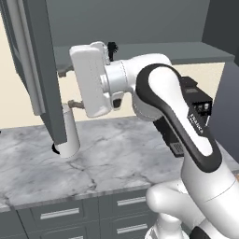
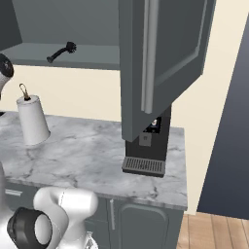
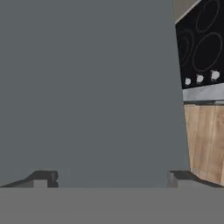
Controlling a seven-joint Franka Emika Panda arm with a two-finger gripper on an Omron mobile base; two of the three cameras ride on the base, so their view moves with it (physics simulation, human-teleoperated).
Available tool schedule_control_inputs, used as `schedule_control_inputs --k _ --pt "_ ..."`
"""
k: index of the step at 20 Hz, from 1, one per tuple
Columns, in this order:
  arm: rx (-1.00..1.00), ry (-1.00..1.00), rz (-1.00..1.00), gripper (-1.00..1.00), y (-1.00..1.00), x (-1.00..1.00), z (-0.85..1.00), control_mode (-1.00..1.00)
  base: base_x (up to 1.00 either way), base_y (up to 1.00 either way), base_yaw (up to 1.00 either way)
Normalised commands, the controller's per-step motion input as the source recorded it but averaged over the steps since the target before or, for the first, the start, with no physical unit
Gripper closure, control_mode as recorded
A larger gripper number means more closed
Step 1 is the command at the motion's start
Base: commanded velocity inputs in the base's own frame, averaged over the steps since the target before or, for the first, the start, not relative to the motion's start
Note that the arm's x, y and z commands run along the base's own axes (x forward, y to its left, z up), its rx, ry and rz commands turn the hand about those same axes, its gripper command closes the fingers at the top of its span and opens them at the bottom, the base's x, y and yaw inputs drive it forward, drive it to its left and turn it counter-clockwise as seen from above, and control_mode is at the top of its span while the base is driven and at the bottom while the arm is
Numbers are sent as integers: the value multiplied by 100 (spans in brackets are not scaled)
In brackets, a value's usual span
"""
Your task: Open the cabinet. Pick the dish brush and place it next to the sink. Then close the cabinet.
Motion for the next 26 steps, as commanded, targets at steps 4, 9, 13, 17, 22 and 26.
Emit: schedule_control_inputs --k 4,9,13,17,22,26 --pt "-24 -5 -20 -100 -100 0 0 -100 0 0 0" --pt "-32 -2 -25 -100 -100 5 0 -100 0 0 0" --pt "-39 0 -31 -100 -100 24 0 -100 0 0 0" --pt "-40 0 -30 -100 -91 23 0 -100 0 0 0" --pt "-38 0 -27 -100 -66 17 -1 -100 0 0 0" --pt "-15 -2 -2 -100 38 42 -32 -100 0 0 0"
